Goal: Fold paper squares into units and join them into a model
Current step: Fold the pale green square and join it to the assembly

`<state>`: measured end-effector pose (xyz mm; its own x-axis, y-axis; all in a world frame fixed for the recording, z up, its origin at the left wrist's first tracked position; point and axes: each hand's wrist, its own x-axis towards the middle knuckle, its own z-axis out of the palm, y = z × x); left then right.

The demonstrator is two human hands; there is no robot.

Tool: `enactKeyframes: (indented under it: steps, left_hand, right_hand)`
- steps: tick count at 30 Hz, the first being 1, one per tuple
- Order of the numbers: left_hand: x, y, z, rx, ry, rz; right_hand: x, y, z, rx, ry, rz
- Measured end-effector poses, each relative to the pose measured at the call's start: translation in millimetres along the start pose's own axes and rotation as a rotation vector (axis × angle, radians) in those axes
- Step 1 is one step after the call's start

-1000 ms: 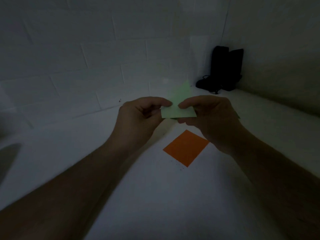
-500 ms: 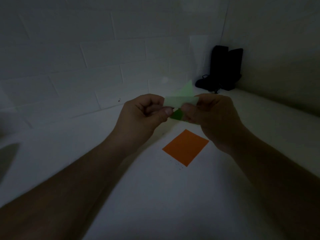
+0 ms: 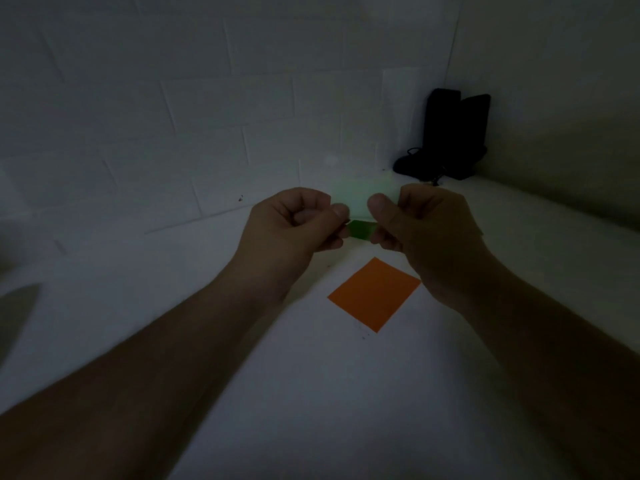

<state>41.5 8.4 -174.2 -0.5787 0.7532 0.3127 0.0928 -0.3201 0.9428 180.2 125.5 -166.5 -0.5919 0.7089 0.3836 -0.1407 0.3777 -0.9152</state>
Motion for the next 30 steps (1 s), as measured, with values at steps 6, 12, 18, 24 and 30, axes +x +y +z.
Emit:
enactKeyframes:
  steps: [6,12,18,24,30]
  left_hand:
    - [-1.2,2.3,3.4,-0.096,0.015,-0.091]
    - [-1.9,3.4,6.4,-0.159,0.045,-0.190]
    - [-2.9,4.2,5.6,-0.132,0.052,-0.204]
    - [-4.1,4.4,6.2,-0.032,0.000,-0.141]
    - [-3.4,6.3,2.6,0.032,-0.016,-0.081]
  right_hand:
    - [-1.2,-1.5,3.6,0.150,0.035,0.073]
    - [-1.2,-3.0,4.7,0.148,0.081,0.087]
    - [-1.9,-5.0,5.6,0.128,0.087,0.096]
    - [-0.4,-5.5,2.5,0.147,0.084,0.155]
    - [2.3,-7.1,-4.0,0.203,-0.012,0.187]
